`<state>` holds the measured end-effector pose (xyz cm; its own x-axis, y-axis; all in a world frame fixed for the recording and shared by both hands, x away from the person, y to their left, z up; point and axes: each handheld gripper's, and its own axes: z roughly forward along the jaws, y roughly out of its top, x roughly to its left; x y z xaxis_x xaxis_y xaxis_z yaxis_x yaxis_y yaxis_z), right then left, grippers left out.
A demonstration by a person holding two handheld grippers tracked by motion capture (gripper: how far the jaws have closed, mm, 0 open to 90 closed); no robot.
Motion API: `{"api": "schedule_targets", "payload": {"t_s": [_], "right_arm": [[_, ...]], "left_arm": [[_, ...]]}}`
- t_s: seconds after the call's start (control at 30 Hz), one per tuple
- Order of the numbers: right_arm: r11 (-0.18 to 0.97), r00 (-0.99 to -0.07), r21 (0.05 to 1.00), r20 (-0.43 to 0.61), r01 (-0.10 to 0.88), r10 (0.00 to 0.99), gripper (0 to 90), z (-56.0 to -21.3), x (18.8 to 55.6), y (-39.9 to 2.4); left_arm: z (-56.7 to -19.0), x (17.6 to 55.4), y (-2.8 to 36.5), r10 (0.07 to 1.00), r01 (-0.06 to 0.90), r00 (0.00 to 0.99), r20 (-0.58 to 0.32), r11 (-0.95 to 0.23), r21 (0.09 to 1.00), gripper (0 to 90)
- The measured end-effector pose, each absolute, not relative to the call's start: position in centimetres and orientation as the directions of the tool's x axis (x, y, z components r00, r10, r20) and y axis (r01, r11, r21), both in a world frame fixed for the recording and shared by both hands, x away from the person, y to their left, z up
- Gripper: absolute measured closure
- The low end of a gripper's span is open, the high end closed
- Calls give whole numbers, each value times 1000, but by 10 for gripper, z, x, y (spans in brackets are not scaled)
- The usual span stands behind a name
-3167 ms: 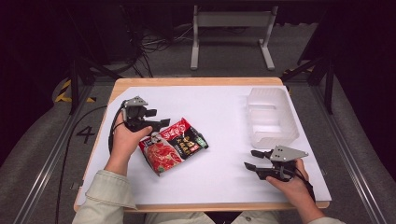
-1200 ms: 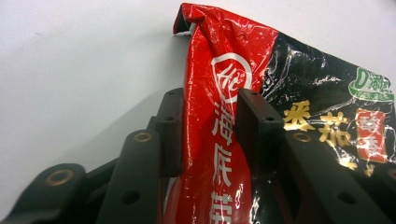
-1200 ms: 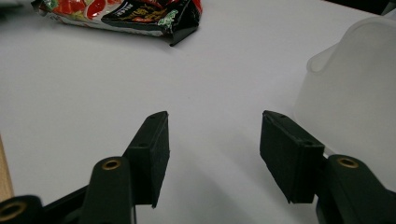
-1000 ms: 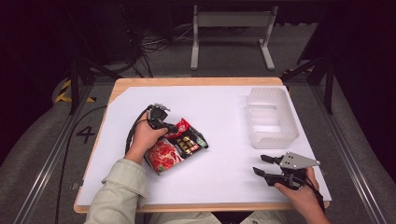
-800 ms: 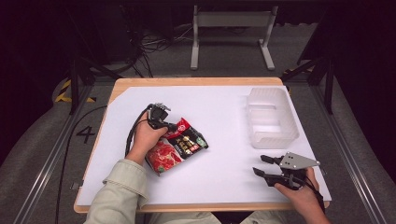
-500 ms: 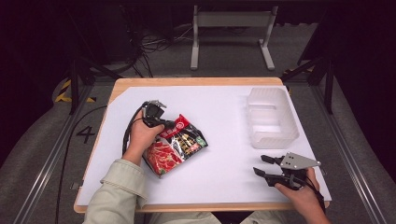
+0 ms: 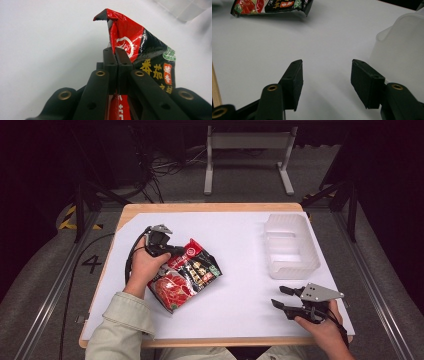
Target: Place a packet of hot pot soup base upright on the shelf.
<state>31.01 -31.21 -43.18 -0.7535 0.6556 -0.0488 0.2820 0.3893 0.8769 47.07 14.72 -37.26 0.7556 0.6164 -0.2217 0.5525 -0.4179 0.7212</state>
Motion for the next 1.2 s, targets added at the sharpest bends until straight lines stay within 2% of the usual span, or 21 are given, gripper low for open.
{"api": "schedule_targets", "payload": {"t_s": [0.57,0.87,1.2], "right_arm": [[374,-754,891,-56,258,655,465,-426,312,-309],[363,-758,897,-51,252,650,464,-423,315,-305],[356,-760,902,-50,245,649,464,-420,317,-302]], "left_arm": [[-330,433,148,543,431,819,-185,-369,823,887],[-313,414,145,552,355,817,-166,-256,899,887],[-309,405,143,564,277,817,-122,-197,940,887]]}}
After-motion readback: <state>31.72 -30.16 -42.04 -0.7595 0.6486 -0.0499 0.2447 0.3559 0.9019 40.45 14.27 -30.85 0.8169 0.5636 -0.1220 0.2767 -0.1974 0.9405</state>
